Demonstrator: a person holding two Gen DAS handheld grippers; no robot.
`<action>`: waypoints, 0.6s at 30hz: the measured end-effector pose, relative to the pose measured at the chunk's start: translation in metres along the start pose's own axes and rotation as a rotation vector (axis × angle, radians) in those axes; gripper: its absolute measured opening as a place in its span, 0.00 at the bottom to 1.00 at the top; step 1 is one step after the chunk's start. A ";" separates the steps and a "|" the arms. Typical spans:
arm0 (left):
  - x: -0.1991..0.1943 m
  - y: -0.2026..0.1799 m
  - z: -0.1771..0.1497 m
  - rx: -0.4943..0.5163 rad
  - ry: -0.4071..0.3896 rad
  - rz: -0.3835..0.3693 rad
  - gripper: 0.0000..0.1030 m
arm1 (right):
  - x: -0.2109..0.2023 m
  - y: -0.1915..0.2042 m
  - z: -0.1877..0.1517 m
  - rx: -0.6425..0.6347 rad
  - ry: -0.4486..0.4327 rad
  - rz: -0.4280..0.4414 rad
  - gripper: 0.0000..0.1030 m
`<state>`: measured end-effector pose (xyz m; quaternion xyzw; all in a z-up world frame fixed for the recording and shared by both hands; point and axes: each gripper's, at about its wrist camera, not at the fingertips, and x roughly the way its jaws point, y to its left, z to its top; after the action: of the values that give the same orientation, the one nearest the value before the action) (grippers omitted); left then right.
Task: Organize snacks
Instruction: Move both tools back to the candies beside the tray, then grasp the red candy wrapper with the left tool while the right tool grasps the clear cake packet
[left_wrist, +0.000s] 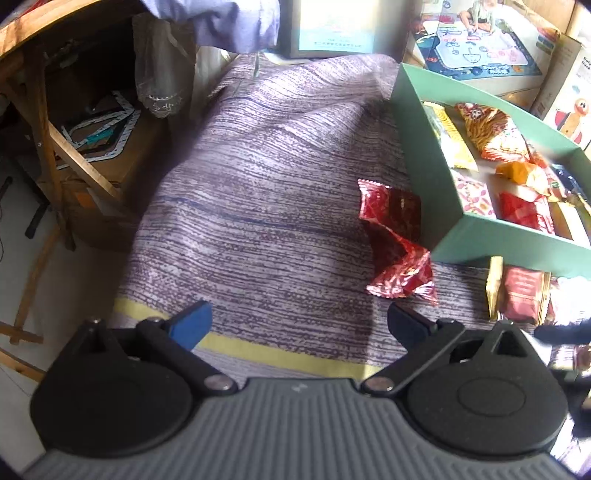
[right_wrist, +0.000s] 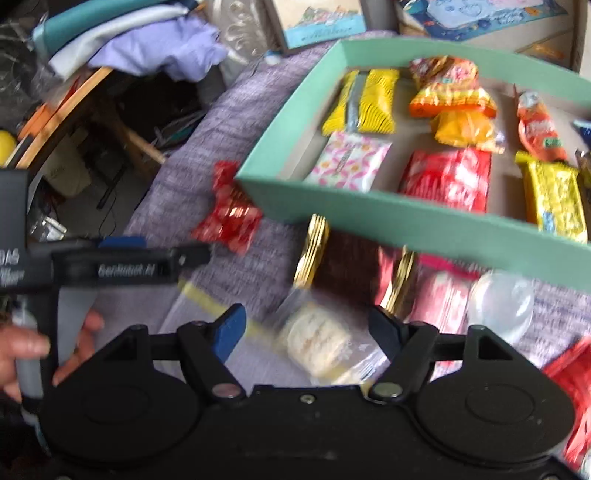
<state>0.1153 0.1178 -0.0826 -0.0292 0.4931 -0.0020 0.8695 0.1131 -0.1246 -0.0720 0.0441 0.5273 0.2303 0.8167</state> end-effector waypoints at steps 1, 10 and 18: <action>-0.001 0.000 -0.001 -0.002 -0.002 -0.005 1.00 | -0.002 0.003 -0.005 -0.017 0.001 -0.010 0.68; -0.007 0.001 -0.002 -0.024 -0.012 -0.011 1.00 | 0.007 0.029 -0.010 -0.161 -0.016 -0.076 0.51; -0.003 -0.032 0.016 0.060 -0.044 -0.042 1.00 | -0.004 0.014 -0.018 -0.123 -0.044 -0.120 0.31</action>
<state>0.1280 0.0866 -0.0699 -0.0134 0.4727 -0.0344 0.8805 0.0911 -0.1167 -0.0721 -0.0328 0.4956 0.2118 0.8417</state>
